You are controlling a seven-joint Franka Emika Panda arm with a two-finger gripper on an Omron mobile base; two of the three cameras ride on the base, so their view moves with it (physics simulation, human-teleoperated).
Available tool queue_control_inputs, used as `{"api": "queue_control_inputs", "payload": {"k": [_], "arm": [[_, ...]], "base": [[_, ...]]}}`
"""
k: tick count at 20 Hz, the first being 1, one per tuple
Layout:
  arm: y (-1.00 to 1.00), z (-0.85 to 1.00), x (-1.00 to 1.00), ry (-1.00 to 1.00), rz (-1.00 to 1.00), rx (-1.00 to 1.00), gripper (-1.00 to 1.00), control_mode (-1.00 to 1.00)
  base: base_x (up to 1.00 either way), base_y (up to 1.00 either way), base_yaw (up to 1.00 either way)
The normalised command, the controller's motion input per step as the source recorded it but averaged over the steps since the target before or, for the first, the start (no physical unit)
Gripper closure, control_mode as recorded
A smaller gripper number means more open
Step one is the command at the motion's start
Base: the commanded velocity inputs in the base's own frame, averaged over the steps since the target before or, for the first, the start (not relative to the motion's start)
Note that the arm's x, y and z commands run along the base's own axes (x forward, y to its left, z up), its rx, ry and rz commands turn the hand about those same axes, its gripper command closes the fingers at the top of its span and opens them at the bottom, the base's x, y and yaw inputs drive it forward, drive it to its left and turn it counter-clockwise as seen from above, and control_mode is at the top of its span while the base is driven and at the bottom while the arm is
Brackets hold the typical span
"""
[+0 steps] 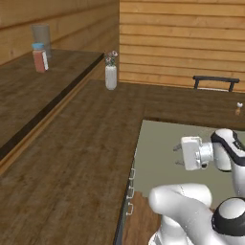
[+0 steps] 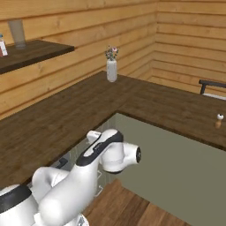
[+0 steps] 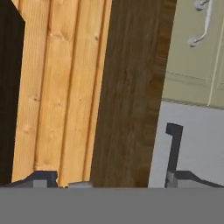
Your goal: Take a straw from the drawer in front and place it inside the glass cup on the dining counter.
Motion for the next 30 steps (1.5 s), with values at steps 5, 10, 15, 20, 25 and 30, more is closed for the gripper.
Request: {"api": "queue_control_inputs", "payload": {"k": [5, 10, 15, 20, 25, 30], "arm": [[0.15, -0.47, 0.74, -0.19, 0.04, 0.09, -1.00, -1.00], [0.02, -0.50, 0.69, -0.18, 0.01, 0.00, -1.00, -1.00], [0.09, -0.40, 0.64, -0.06, 0.00, 0.00, -1.00, -1.00], [0.01, -0.27, 0.63, 0.02, 0.00, 0.00, -1.00, -1.00], [0.00, -0.36, 0.59, 0.12, 0.00, 0.02, -1.00, -1.00], [0.00, -0.58, 0.45, 0.21, 0.00, 0.05, -1.00, -1.00]], "base": [[0.00, 0.00, 0.00], [0.00, 0.00, 0.00], [0.00, 0.00, 0.00], [0.00, 0.00, 0.00], [0.00, 0.00, 0.00], [0.00, 0.00, 0.00]]}}
